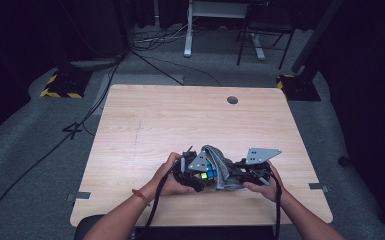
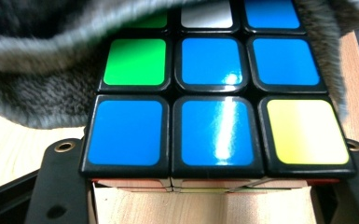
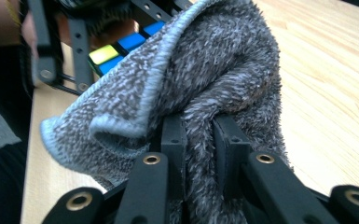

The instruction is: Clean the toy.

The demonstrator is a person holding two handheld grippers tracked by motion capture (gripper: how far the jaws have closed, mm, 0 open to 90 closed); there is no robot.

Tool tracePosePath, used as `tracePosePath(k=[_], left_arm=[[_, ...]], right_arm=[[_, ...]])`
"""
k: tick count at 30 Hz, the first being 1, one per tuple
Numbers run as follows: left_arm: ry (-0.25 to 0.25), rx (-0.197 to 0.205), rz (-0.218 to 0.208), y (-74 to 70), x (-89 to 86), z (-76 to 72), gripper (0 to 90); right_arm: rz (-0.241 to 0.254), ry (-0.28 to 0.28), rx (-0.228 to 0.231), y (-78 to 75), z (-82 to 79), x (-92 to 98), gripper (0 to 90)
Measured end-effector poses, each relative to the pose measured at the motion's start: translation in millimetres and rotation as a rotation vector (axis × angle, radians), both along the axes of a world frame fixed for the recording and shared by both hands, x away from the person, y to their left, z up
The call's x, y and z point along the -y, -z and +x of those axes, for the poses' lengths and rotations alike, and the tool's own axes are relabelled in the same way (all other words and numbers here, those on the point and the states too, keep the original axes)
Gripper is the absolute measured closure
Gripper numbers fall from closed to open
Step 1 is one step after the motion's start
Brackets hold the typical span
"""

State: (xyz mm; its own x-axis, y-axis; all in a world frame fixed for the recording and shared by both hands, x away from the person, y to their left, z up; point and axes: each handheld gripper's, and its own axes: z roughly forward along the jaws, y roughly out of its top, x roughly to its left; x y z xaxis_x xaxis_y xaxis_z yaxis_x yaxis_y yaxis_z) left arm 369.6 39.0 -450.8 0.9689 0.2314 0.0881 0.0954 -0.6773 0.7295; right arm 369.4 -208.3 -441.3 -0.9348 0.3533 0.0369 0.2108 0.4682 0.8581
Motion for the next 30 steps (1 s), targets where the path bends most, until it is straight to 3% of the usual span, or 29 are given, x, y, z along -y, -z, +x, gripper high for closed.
tracePosePath(k=[3,5,7,9,15,18,20,22,26,30], left_arm=[[-0.012,0.011,-0.017,-1.1,-0.3,0.6,33.1],[-0.01,0.017,0.0,-1.1,1.1,0.2,33.1],[-0.013,0.019,0.026,0.4,2.6,-0.7,32.7],[-0.012,0.015,0.026,1.3,2.4,0.0,31.7],[0.01,0.002,0.067,5.2,3.7,0.0,31.7],[0.026,-0.014,0.067,6.9,3.6,1.1,31.8],[0.023,0.01,0.057,6.0,2.5,-0.2,33.0],[0.031,0.015,0.027,2.5,1.0,-1.5,33.6],[0.029,0.044,0.017,-2.0,1.0,-4.6,33.7],[0.016,0.057,-0.024,-6.1,-1.7,-5.7,33.7]], right_arm=[[-0.027,0.011,-0.011,2.6,2.8,-0.2,76.9],[-0.007,0.009,-0.028,4.0,4.2,1.3,76.9],[0.017,-0.01,-0.017,1.6,1.8,1.2,77.1],[0.02,-0.013,0.002,-1.0,-1.4,0.0,77.2],[0.063,-0.042,0.014,-5.4,-4.6,2.5,77.5],[0.082,-0.056,0.012,-7.1,-5.6,3.1,77.6],[0.085,-0.052,0.012,-7.0,-5.3,3.2,77.7],[0.073,-0.031,0.012,-6.8,-4.0,2.3,77.9],[0.005,0.014,0.012,-2.4,0.1,0.5,77.9],[-0.048,0.034,-0.039,7.0,6.7,0.5,77.9]])
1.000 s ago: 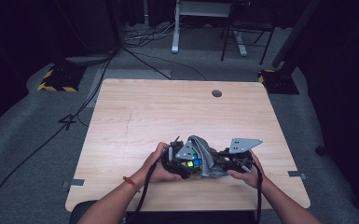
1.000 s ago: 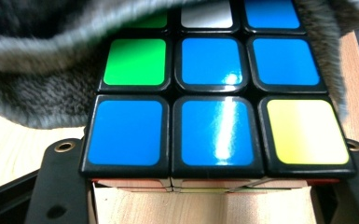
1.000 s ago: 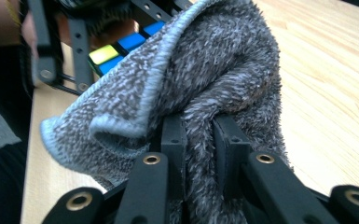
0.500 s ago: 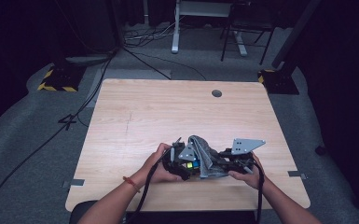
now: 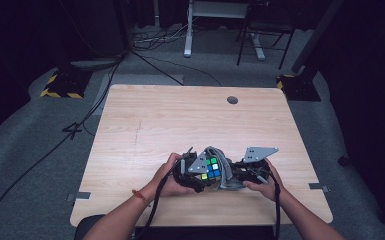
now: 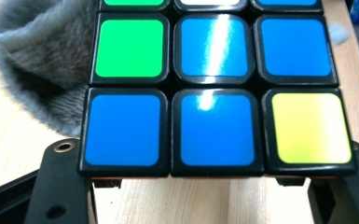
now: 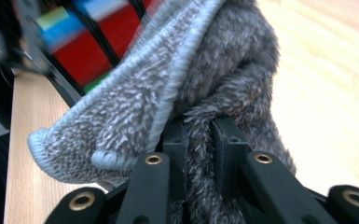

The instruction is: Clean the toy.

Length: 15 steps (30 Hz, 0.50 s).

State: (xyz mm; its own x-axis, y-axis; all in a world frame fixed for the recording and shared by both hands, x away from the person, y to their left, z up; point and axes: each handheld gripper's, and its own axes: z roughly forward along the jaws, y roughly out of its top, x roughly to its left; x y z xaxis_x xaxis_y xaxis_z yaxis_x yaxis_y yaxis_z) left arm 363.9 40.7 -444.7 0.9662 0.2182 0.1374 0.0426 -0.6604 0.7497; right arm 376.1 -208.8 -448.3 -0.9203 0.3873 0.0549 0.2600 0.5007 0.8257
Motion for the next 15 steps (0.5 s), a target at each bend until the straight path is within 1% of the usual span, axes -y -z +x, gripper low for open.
tracePosePath(k=[2,4,5,7,8,11,12,13,15], left_arm=[[-0.005,0.008,-0.034,-3.1,-1.3,-0.9,33.8],[-0.002,0.017,-0.043,-3.8,-1.1,-1.4,33.7],[0.005,0.009,-0.045,-3.0,-0.8,-1.2,33.7],[0.004,-0.004,-0.052,-0.6,-0.3,-0.3,33.5],[0.001,-0.005,-0.052,-0.4,-0.6,0.7,33.4],[-0.002,-0.027,-0.051,1.4,-1.9,2.7,32.8],[-0.003,-0.033,-0.042,1.8,-2.1,3.1,32.8],[0.008,-0.039,-0.037,2.6,-1.9,4.2,32.7],[0.003,-0.051,-0.033,4.0,-1.9,5.4,32.8]], right_arm=[[-0.014,-0.007,-0.027,3.6,1.9,-0.9,77.8],[-0.03,-0.029,-0.045,6.5,1.4,-4.2,77.6],[-0.026,-0.037,-0.057,7.6,1.1,-5.7,77.6],[0.021,-0.058,-0.08,7.8,1.2,-5.4,77.6],[0.022,-0.059,-0.078,7.8,1.5,-4.8,77.6],[0.081,-0.072,-0.12,9.7,5.6,1.9,77.6],[0.093,-0.074,-0.125,10.0,6.6,3.3,77.6],[0.096,-0.075,-0.125,9.8,7.1,4.2,77.5],[0.106,-0.079,-0.117,8.7,7.2,5.4,77.5]])
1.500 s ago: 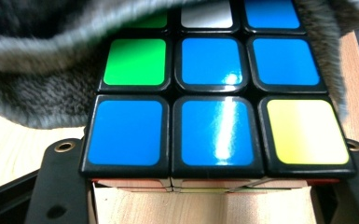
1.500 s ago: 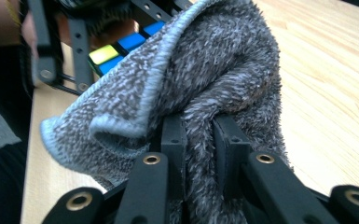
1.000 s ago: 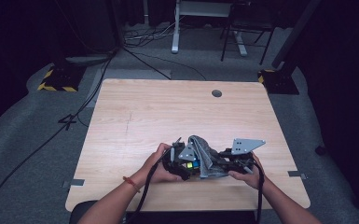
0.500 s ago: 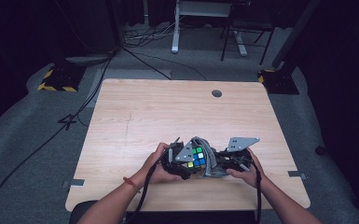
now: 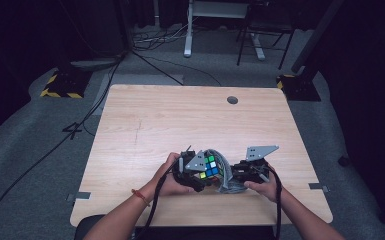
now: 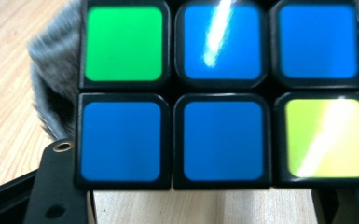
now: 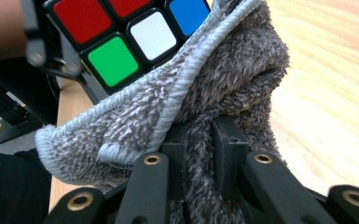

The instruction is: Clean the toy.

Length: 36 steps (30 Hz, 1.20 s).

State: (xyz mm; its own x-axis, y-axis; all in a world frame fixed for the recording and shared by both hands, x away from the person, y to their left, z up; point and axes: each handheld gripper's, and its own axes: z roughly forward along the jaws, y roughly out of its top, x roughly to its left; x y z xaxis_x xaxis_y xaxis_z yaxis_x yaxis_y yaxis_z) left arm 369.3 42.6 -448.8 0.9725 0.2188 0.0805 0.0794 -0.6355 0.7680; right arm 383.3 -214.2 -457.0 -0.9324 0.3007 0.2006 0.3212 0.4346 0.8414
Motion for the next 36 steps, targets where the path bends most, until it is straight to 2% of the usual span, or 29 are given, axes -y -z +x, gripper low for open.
tracePosePath(k=[3,8,10,13,16,18,25,26,28,29,30,33,34,36], left_arm=[[-0.018,-0.032,-0.008,2.4,0.3,2.1,33.4],[-0.016,-0.042,-0.036,2.0,0.8,1.7,33.2],[-0.03,-0.046,-0.044,2.7,0.5,2.2,32.3],[-0.045,-0.037,-0.037,4.5,1.4,2.3,31.8],[-0.055,-0.044,-0.032,6.6,2.0,2.4,31.0],[-0.052,-0.037,-0.033,7.9,2.5,1.5,30.9],[-0.043,-0.047,-0.055,9.3,2.4,-0.1,28.6],[-0.032,-0.047,-0.053,9.0,2.5,-0.6,31.8],[-0.018,-0.042,-0.053,8.5,3.5,-1.9,31.2],[0.004,-0.062,-0.02,10.4,6.0,-1.6,31.7],[0.002,-0.06,0.005,12.6,8.2,-2.5,32.8],[0.019,-0.055,0.032,15.7,12.2,-4.4,33.2],[0.01,-0.045,0.036,15.8,13.4,-5.1,33.3],[0.016,-0.055,0.037,15.5,12.8,-3.6,33.4]], right_arm=[[0.013,0.007,-0.002,-0.2,2.6,3.1,77.5],[0.014,0.005,-0.02,2.5,3.6,2.7,77.6],[0.007,0.009,-0.024,3.2,4.5,2.4,77.6],[0.013,0.011,-0.048,6.4,7.5,4.1,77.6],[0.021,0.004,-0.079,11.0,10.4,5.2,77.7],[0.015,-0.003,-0.092,13.6,11.3,4.3,77.7],[0.023,-0.02,-0.117,16.2,13.5,4.1,77.8],[0.019,-0.023,-0.116,16.3,13.2,3.5,77.8],[0.011,-0.028,-0.102,15.3,11.2,2.2,77.8],[0.004,-0.026,-0.094,14.1,10.6,1.8,77.8],[0.014,-0.028,-0.096,13.3,10.5,1.9,78.5],[0.006,-0.03,-0.086,12.6,8.9,1.2,79.0],[0.006,-0.035,-0.088,12.1,8.0,0.7,79.2],[-0.007,-0.029,-0.078,11.0,6.8,-0.4,79.2]])
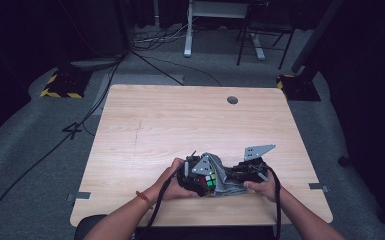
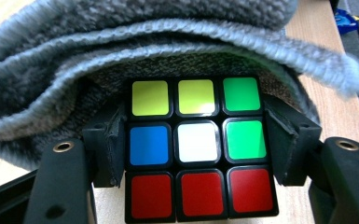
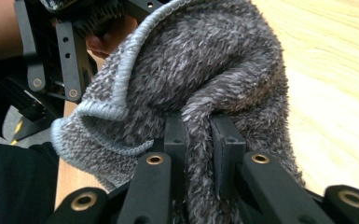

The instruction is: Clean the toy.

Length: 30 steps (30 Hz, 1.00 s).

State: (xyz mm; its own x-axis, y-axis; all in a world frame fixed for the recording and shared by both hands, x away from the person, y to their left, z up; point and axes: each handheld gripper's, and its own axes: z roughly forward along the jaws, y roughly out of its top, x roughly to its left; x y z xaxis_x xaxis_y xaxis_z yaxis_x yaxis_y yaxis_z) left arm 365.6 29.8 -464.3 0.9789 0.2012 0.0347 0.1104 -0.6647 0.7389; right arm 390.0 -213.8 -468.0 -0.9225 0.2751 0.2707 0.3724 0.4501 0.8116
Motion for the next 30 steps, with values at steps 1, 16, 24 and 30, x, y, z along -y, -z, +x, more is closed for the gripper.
tracePosePath(k=[1,16,24,30], left_arm=[[-0.001,0.001,-0.001,0.1,-0.7,0.7,33.5],[-0.029,0.049,-0.115,-21.5,-16.1,0.3,33.5],[-0.023,0.081,-0.042,-14.4,-7.0,-1.9,33.2],[-0.038,0.112,-0.086,-27.3,-12.2,-3.7,33.6]], right_arm=[[-0.002,0.003,0.011,-0.4,-0.1,0.1,79.1],[-0.106,0.028,0.039,2.3,-2.7,-7.4,78.9],[-0.043,0.028,0.086,-13.0,-12.6,-9.5,79.1],[-0.041,0.041,0.104,-16.0,-11.9,-7.3,79.0]])
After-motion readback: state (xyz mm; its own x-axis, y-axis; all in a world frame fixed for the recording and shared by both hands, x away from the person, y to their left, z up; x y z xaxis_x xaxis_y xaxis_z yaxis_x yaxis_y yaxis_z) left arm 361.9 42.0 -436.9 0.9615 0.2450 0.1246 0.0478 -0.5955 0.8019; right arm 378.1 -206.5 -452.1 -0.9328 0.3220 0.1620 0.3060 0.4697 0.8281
